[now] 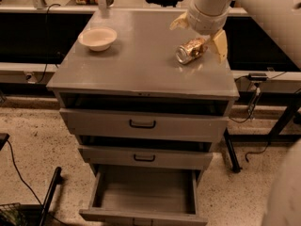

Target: Place orange can into bottom drawer

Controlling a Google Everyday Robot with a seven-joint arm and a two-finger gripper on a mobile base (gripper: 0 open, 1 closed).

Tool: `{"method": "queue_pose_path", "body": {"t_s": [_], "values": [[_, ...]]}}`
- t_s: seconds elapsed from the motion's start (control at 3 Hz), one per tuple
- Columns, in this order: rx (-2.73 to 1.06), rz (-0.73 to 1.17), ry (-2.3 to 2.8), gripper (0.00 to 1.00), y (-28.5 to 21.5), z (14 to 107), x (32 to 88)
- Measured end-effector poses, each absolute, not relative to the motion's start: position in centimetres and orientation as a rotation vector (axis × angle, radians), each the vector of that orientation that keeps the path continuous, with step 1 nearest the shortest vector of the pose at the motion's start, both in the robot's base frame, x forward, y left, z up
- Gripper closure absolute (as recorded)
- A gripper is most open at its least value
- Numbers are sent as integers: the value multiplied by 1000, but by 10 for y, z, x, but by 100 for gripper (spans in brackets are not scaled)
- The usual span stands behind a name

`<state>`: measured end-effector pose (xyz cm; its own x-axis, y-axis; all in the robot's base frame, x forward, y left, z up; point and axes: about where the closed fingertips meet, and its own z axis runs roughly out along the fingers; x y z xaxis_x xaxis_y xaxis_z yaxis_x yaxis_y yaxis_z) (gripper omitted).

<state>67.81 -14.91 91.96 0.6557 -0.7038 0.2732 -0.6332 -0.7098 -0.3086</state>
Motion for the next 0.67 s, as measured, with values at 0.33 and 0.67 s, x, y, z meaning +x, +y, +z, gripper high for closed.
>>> {"method": "queue_pose_path", "body": {"t_s": [0.33,0.67], "values": [[-2662,-562,1150,3,-147,914,721],[-2648,-543,1209,14,-150,898,747]]}}
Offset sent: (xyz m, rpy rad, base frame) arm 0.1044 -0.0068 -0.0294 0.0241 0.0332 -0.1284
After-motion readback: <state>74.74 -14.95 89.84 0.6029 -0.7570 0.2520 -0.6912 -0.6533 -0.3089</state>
